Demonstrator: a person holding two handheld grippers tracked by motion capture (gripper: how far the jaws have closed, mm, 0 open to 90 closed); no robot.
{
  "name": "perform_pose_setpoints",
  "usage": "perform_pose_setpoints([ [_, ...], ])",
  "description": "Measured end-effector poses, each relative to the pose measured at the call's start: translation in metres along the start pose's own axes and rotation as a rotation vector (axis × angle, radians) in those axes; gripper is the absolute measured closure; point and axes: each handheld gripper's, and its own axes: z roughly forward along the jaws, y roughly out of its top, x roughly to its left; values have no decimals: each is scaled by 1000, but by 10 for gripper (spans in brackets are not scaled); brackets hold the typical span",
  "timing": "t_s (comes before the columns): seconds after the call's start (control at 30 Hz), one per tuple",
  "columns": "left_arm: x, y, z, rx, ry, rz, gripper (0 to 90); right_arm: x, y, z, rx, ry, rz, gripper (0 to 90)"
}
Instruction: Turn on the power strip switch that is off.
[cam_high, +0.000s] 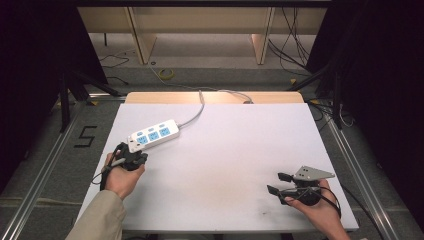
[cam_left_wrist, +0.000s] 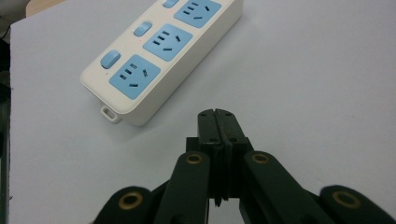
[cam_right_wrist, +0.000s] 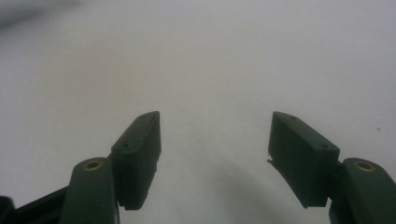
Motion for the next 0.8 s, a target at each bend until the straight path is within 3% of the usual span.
perform_pose_setpoints([
  [0.8, 19, 8, 8, 23, 36, -23, 900, 0, 0, 0, 1, 0, 2, 352],
])
